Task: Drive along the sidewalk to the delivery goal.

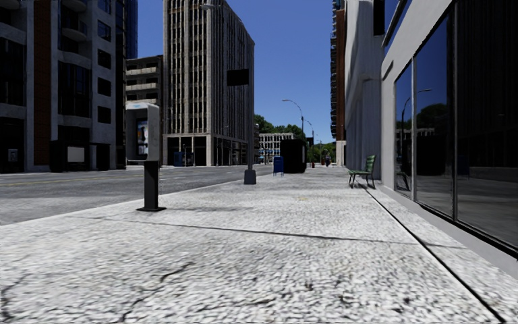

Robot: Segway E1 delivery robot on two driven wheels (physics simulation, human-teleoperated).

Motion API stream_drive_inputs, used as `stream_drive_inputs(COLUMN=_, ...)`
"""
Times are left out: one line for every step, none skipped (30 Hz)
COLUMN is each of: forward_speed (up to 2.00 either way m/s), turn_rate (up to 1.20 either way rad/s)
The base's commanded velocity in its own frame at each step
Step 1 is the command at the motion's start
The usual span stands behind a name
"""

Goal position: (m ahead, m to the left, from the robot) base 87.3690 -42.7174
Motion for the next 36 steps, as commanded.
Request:
stream_drive_inputs(forward_speed=2.0, turn_rate=-0.3)
stream_drive_inputs(forward_speed=2.0, turn_rate=-0.3)
stream_drive_inputs(forward_speed=2.0, turn_rate=-0.34)
stream_drive_inputs(forward_speed=2.0, turn_rate=-0.35)
stream_drive_inputs(forward_speed=2.0, turn_rate=-0.37)
stream_drive_inputs(forward_speed=2.0, turn_rate=-0.39)
stream_drive_inputs(forward_speed=2.0, turn_rate=-0.39)
stream_drive_inputs(forward_speed=2.0, turn_rate=-0.39)
stream_drive_inputs(forward_speed=2.0, turn_rate=-0.39)
stream_drive_inputs(forward_speed=2.0, turn_rate=-0.39)
stream_drive_inputs(forward_speed=2.0, turn_rate=-0.4)
stream_drive_inputs(forward_speed=2.0, turn_rate=-0.4)
stream_drive_inputs(forward_speed=2.0, turn_rate=-0.4)
stream_drive_inputs(forward_speed=2.0, turn_rate=-0.4)
stream_drive_inputs(forward_speed=2.0, turn_rate=-0.4)
stream_drive_inputs(forward_speed=2.0, turn_rate=-0.4)
stream_drive_inputs(forward_speed=2.0, turn_rate=-0.4)
stream_drive_inputs(forward_speed=2.0, turn_rate=-0.4)
stream_drive_inputs(forward_speed=2.0, turn_rate=-0.4)
stream_drive_inputs(forward_speed=2.0, turn_rate=-0.4)
stream_drive_inputs(forward_speed=2.0, turn_rate=-0.4)
stream_drive_inputs(forward_speed=2.0, turn_rate=-0.4)
stream_drive_inputs(forward_speed=2.0, turn_rate=-0.4)
stream_drive_inputs(forward_speed=2.0, turn_rate=-0.4)
stream_drive_inputs(forward_speed=2.0, turn_rate=-0.4)
stream_drive_inputs(forward_speed=2.0, turn_rate=-0.4)
stream_drive_inputs(forward_speed=2.0, turn_rate=-0.4)
stream_drive_inputs(forward_speed=2.0, turn_rate=-0.4)
stream_drive_inputs(forward_speed=2.0, turn_rate=-0.4)
stream_drive_inputs(forward_speed=2.0, turn_rate=-0.4)
stream_drive_inputs(forward_speed=2.0, turn_rate=-0.4)
stream_drive_inputs(forward_speed=2.0, turn_rate=-0.4)
stream_drive_inputs(forward_speed=2.0, turn_rate=-0.4)
stream_drive_inputs(forward_speed=2.0, turn_rate=-0.38)
stream_drive_inputs(forward_speed=2.0, turn_rate=0.0)
stream_drive_inputs(forward_speed=2.0, turn_rate=0.0)
